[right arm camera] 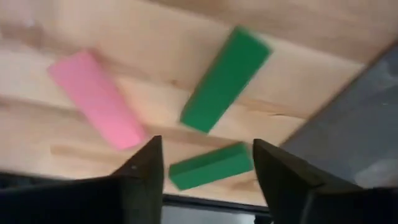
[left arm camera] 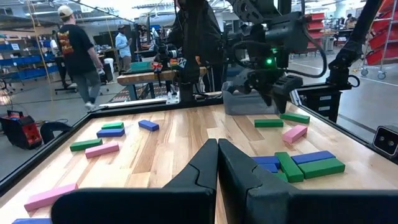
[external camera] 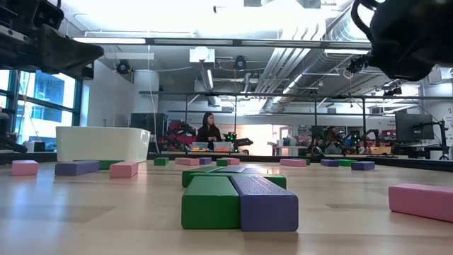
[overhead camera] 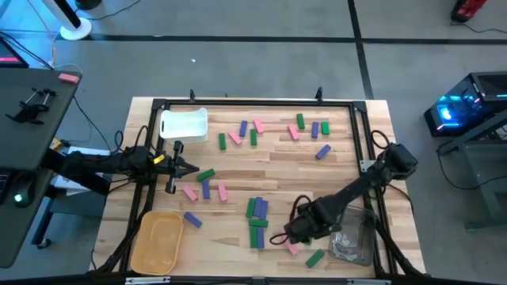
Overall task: Sort blocks
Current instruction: Put the green block into the black transparent bin
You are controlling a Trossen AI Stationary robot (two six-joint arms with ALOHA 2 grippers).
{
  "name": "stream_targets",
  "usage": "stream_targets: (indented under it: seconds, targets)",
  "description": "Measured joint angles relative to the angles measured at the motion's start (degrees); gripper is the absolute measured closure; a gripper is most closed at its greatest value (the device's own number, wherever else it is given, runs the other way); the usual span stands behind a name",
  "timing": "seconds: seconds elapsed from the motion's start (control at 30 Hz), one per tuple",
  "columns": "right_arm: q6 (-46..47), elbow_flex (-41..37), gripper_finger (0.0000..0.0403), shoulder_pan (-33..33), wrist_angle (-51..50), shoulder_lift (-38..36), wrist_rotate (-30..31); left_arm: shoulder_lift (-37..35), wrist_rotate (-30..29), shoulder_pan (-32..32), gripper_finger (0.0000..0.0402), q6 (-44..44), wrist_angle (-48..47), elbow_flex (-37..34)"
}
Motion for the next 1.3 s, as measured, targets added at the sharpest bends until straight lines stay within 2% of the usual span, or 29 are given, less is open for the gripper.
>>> stream_targets:
  seconds: [0.07, 0.17, 0.3, 0.5, 1.0, 1.1, 1.3]
  targets:
    - [0.26, 0.0, 0.0192, -0.21, -2.59, 0.0, -0.03, 0.0, 0.0, 0.0, 0.0401, -0.01, 0.02, 0.0]
    - [0.13, 0.0, 0.018, -0.95, -3.01, 0.0, 1.06, 0.0, 0.0, -0.02, 0.0401, -0.02, 0.01, 0.0]
    - [-2.18, 0.0, 0.0179, -2.67, 0.08, 0.66, 2.43, 0.0, 0.0, -0.02, 0.0401, -0.02, 0.02, 0.0]
    - [-6.94, -0.02, 0.0179, -4.34, 0.08, 4.58, -0.36, 0.0, -0.01, 0.0, 0.0401, -0.02, 0.02, 0.0]
    - [-8.08, -0.02, 0.0179, -4.83, 5.31, 6.6, -2.57, 0.0, 0.0, -0.01, 0.0401, -0.02, 0.01, 0.0]
    - [-10.78, -0.02, 0.0179, -4.81, 7.17, 6.6, -2.18, 0.0, 0.0, 0.0, 0.0401, -0.02, 0.02, 0.0]
    - [-20.2, 0.15, 0.0179, -4.92, 8.41, 6.4, 2.42, 0.0, 0.0, -0.01, 0.0401, 0.0, 0.02, 0.01]
